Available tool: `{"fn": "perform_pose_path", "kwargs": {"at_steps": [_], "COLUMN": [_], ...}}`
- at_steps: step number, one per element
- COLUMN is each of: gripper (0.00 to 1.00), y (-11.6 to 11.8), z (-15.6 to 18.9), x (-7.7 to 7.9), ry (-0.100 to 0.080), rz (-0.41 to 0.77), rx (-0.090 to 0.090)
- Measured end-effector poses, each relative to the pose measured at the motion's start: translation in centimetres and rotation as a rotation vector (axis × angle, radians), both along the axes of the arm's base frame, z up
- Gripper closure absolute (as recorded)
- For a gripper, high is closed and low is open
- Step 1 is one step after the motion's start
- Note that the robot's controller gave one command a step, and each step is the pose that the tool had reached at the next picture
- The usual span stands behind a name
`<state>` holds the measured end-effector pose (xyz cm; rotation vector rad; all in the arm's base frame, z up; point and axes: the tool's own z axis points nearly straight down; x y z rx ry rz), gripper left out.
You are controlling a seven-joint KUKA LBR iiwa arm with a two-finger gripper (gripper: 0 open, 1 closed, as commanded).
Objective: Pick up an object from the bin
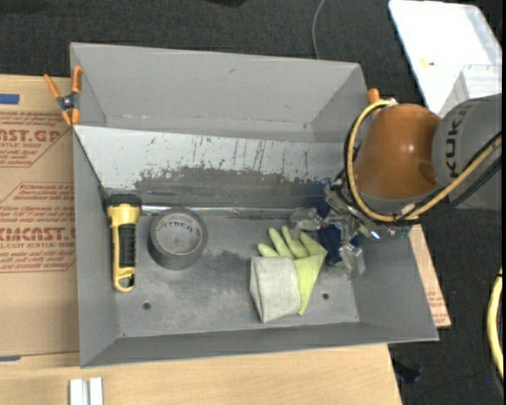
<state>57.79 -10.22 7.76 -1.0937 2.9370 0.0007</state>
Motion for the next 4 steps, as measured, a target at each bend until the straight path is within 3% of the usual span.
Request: {"fn": "perform_pose_path", "kwargs": {"at_steps": [1,2,3,4], "gripper": [1.00,1.00,1.00,1.00], "y": [-1.3,-1.3,-1.5,-1.5], "z": [-1.0,-1.0,-0.4,0.7], "x": [-0.8,-0.8,-1.8,-1.2], "ry": [0.021,0.020,0.017,0.023], "rz": [0.150,0.150,0.140,0.236], "rx": [0.001,0.001,0.004,0.006]}}
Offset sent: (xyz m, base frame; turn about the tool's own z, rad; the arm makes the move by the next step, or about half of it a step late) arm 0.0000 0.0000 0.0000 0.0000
